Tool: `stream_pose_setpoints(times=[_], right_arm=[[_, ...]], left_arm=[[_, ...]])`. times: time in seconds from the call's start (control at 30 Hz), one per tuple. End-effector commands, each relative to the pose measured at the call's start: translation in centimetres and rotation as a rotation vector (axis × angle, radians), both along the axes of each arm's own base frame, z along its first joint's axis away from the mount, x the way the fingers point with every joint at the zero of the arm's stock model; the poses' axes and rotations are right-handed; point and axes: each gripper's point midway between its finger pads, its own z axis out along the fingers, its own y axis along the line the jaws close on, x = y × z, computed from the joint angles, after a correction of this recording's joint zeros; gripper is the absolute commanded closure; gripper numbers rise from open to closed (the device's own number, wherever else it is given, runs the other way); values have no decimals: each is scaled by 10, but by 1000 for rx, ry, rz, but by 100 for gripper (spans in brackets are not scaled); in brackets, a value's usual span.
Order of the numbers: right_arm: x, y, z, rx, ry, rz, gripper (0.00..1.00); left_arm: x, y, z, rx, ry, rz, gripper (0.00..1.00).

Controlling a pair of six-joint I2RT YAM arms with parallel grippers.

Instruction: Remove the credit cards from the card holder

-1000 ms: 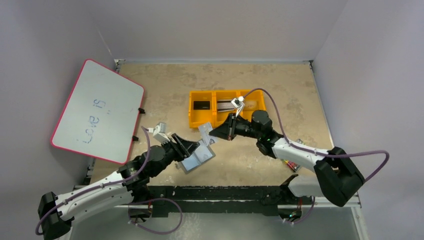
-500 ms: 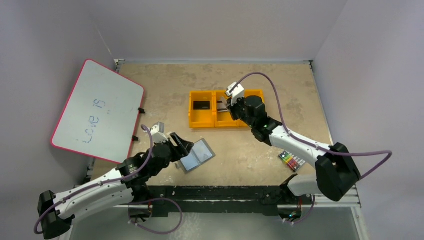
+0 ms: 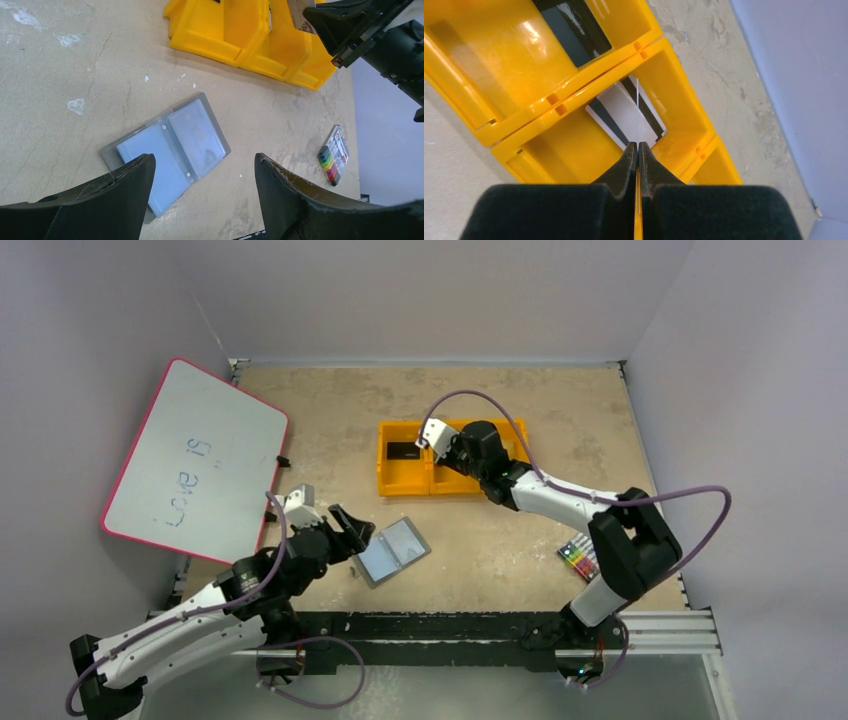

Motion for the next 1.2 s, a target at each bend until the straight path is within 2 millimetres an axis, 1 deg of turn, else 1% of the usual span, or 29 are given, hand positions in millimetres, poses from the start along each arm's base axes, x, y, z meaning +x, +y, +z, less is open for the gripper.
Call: stream_pose_setpoints(times=[0.0,0.03,0.13,0.3,0.43,0.5,0.73,0.83,0.93,1.17], right_arm=[[24,8,13,-105,-90,56,100],[26,7,8,-132,-89,62,100],[32,8,6,-157,-118,66,100],[40,11,1,-196,-114,77,100],[44,8,-16,-266,-102,86,100],[46,6,-21,-293,-106,94,100],[56,2,-28,-378,-154,143,100],[59,4,-28,-382,-176,182,97],[63,2,-34,-404,-177,202,96],[75,9,-27,-391,-234,236,95]], left_arm=[[2,10,18,8,-41,23,28],[1,11,19,6,-42,24,28],[-1,15,23,-1,-47,30,28],[-3,26,28,7,-59,51,28],[-4,33,32,8,-70,63,28],[-5,35,35,1,-74,67,28],[-6,36,42,-22,-85,65,28],[-7,37,43,-25,-86,65,28],[-7,37,43,-26,-87,66,28],[-7,37,44,-23,-87,66,28]])
